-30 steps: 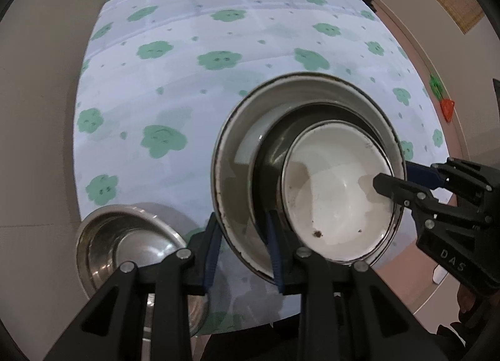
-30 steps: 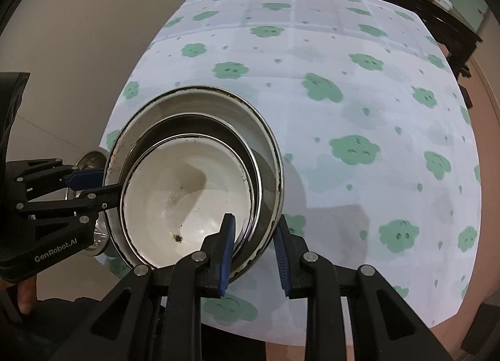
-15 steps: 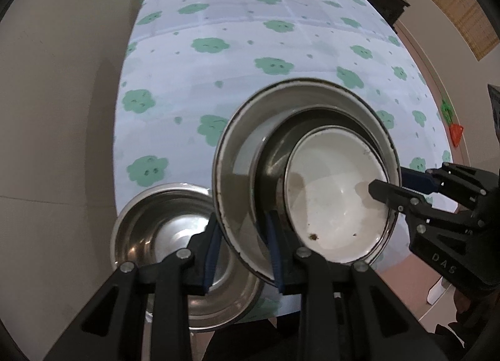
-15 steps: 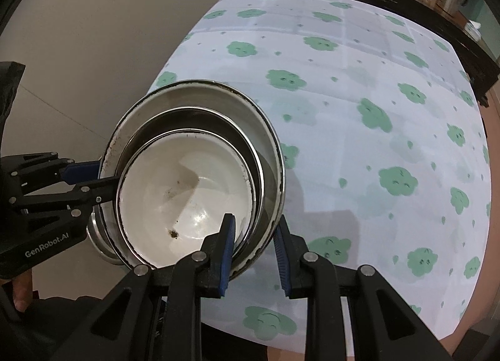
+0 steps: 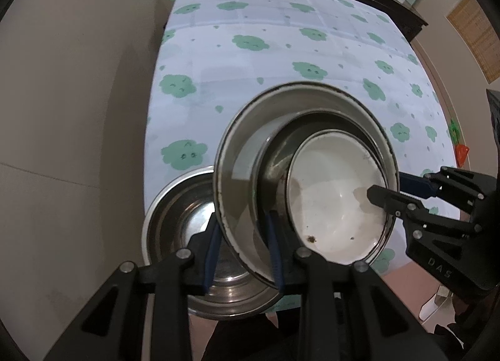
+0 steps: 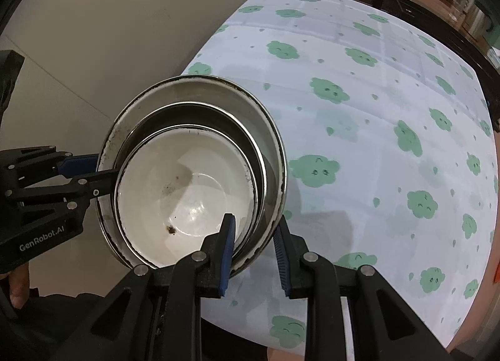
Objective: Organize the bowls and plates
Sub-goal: 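Lift the whole bowl stack with both grippers and carry it along the table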
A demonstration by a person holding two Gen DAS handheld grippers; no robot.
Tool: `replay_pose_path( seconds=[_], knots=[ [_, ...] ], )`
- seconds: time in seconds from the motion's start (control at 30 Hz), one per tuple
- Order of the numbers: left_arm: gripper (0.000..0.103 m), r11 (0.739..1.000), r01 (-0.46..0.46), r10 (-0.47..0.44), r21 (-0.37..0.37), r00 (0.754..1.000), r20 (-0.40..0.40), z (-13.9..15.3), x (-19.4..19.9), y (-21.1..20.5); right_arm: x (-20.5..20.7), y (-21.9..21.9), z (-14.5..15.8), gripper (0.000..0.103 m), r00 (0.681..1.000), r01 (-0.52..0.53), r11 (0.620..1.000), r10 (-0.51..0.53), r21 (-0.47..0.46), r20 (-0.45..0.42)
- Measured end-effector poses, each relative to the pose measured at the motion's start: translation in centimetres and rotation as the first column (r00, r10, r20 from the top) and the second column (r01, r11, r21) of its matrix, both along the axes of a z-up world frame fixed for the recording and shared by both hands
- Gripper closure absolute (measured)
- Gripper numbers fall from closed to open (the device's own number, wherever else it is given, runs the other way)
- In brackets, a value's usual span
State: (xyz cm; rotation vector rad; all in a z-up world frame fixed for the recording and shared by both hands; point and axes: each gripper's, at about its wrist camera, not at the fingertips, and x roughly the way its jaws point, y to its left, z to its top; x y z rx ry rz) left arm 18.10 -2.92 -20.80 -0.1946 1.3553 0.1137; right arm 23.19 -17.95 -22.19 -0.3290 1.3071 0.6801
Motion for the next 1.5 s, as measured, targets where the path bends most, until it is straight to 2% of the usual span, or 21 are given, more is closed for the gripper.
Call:
replay_pose_path(
  seconds=[0.83,1.5],
  knots=[
    [0.077,0.991,-0.132,0.132,0.0,0.991,-0.009,-0.4,-4.2,3.9,-2.3,4.7,-0.1,0.076,0.992,-0.124,0.992,0.124,0.002,-0.003],
    [0.077,0.979,-0.204,0.203,-0.009,0.978,-0.052,-2.2,-7.4,6.4,-5.0,7.9,-1.2,0.076,0.979,-0.203,0.979,0.203,-0.015,-0.032]
  ],
)
